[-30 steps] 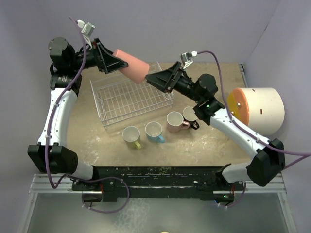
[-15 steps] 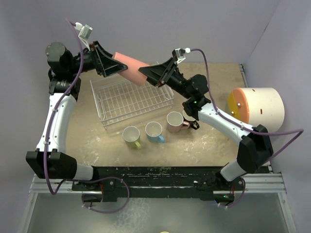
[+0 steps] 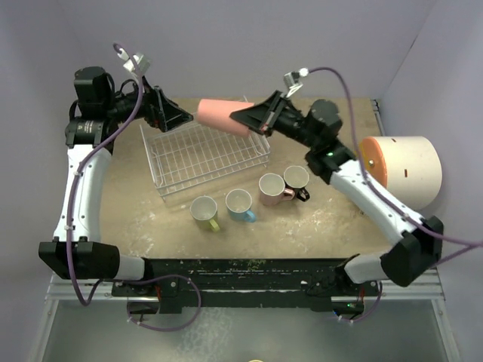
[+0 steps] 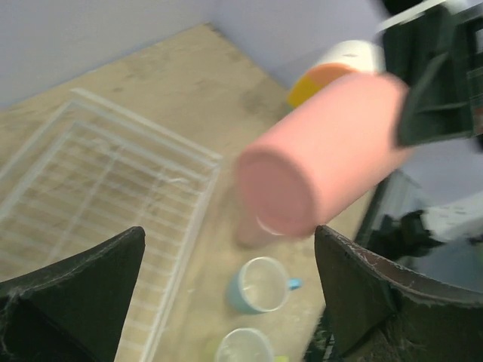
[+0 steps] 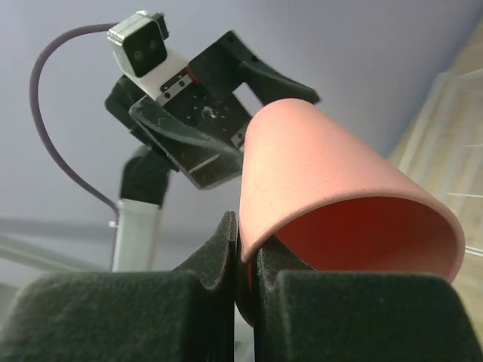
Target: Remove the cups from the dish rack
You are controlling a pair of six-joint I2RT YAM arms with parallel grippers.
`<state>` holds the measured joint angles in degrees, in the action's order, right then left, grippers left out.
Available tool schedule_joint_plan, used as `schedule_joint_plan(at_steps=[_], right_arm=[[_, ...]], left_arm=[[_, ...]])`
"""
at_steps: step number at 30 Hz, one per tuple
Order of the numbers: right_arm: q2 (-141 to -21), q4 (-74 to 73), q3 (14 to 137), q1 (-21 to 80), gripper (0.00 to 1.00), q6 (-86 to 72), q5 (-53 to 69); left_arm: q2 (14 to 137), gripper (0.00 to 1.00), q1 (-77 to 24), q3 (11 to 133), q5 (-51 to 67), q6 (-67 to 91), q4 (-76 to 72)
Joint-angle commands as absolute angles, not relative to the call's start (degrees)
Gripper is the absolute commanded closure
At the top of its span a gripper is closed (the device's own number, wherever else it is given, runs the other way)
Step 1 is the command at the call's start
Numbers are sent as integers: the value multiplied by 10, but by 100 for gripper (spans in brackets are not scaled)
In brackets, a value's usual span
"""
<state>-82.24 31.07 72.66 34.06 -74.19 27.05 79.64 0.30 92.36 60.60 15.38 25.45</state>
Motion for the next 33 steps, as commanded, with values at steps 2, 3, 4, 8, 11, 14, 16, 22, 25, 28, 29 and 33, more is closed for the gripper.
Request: schedule_joint_plan(at_steps=[2,3,4,8,11,14,16,22,25,28,29,33], right_arm=[[-701,-136,852,270,100,-426,261],[-695,-220,875,269,100,-374,231],[-693,-294,896,269,100,-335,204],[-689,-489,941,268,100,-236,83],[-680,-553,923,270,100,-204,64],[-672,-587,891,275,100,-195,29],[-665,-598,868,279,100,-193,1],[-652,-583,778,314,100,-224,-46],[-666,-578,759,358,100,-249,-79],[-687,-579,751,391,100,-267,-107],[-694,-575,747,396,100,-269,-110],[-718,-550,721,418,100,-277,-114]], left_arm=[[786,1,47,955,437,-98,450],[782,1,53,948,426,-116,458],[781,1,58,941,417,-136,467],[778,1,97,899,385,-173,463],[770,1,138,853,379,-181,426],[751,1,162,785,363,-184,377],[739,1,164,748,354,-185,356],[689,1,164,620,352,-149,245],[675,1,164,577,337,-114,193],[670,1,164,550,344,-97,163],[669,1,164,541,348,-96,155],[673,1,164,509,360,-91,125]])
